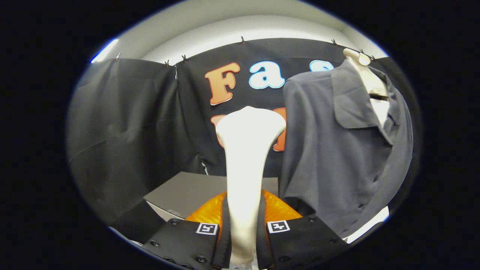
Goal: Iron the clothes twice with a garment steamer, once on the left side and once on the right side.
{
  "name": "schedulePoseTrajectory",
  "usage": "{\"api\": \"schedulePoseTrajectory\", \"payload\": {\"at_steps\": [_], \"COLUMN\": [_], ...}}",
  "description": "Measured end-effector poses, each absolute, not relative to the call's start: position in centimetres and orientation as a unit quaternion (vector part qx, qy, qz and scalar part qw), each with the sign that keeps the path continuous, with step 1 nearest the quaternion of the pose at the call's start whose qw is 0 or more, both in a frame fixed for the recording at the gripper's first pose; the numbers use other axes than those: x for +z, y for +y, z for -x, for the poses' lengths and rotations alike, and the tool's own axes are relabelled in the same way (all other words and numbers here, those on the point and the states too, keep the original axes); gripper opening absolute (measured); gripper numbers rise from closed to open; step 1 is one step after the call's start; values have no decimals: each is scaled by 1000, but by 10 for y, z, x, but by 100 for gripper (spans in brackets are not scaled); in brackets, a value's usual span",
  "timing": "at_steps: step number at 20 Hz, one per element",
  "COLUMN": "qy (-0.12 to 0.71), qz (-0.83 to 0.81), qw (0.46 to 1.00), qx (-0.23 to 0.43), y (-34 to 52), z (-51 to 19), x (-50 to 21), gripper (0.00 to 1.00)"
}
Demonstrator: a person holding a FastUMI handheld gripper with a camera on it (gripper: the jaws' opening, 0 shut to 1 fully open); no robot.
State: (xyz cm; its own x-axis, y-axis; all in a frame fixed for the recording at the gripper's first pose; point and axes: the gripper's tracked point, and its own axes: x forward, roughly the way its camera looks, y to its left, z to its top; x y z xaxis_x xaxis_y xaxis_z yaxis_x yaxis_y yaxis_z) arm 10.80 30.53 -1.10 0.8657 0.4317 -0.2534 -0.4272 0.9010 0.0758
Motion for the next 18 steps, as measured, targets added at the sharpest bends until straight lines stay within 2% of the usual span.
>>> {"api": "schedulePoseTrajectory", "payload": {"at_steps": [7,14,18], "qy": [88,83,86], "qz": [-15,-22,-16], "qw": [981,989,989], "qx": [175,120,115], "y": [213,130,114], "z": [-91,-95,-100], "x": [32,28,17], "gripper": [34,34,34]}}
